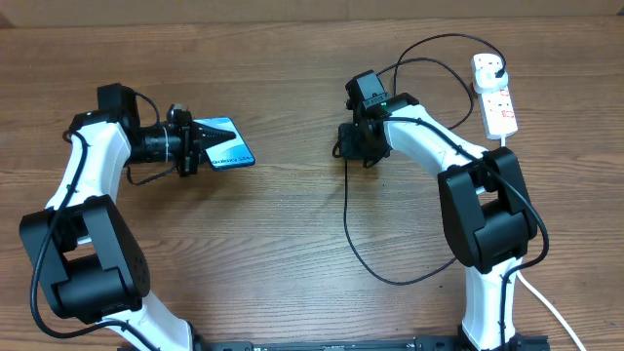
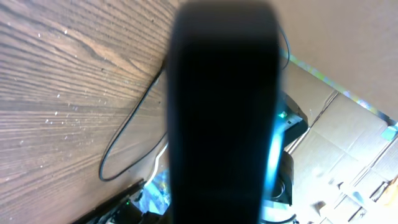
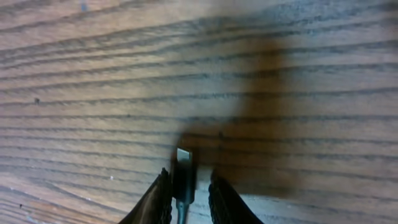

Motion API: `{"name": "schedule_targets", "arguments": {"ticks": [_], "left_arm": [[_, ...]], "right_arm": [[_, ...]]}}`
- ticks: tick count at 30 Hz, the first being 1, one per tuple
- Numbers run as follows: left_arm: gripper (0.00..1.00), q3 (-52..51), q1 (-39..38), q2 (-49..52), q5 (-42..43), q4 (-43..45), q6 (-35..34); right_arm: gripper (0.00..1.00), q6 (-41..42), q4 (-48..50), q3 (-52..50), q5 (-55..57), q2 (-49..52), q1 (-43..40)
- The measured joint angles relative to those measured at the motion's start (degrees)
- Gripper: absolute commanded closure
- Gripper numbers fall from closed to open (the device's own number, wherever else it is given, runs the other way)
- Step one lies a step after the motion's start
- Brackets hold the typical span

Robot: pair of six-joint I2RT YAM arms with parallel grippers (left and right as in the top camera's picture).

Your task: Plug charger to phone and switch on socket

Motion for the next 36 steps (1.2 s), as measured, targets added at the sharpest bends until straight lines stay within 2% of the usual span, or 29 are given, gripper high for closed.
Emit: {"name": "schedule_targets", "arguments": {"ticks": [8, 13, 22, 25, 29, 36], "left_arm": [[0.96, 0.00, 0.00, 0.00, -1.03, 2.58, -0.15], [0.96, 0.00, 0.00, 0.00, -1.99, 2.69, -0.15], [0.96, 0.00, 0.00, 0.00, -3.13, 2.69, -0.15], [0.96, 0.00, 0.00, 0.00, -4.31, 3.17, -0.15], [0.96, 0.00, 0.00, 0.00, -8.15, 5.09, -0.13], [0.96, 0.00, 0.00, 0.00, -15.23, 7.17, 1.84]], "right_arm": [[0.87, 0.24, 0.42, -0.24, 1.25, 0.00, 1.05], [0.96, 1.66, 0.87, -0.61, 1.27, 0.00, 1.05], [0.96, 5.27, 0.92, -0.72, 1.25, 0.00, 1.05], [0.96, 6.27, -1.70, 0.13, 2.25, 0.00, 1.16], [0.96, 6.47, -5.44, 1.77, 7.85, 0.00, 2.64], [0.96, 6.43, -4.04, 1.81, 14.58, 0.00, 9.18]]}}
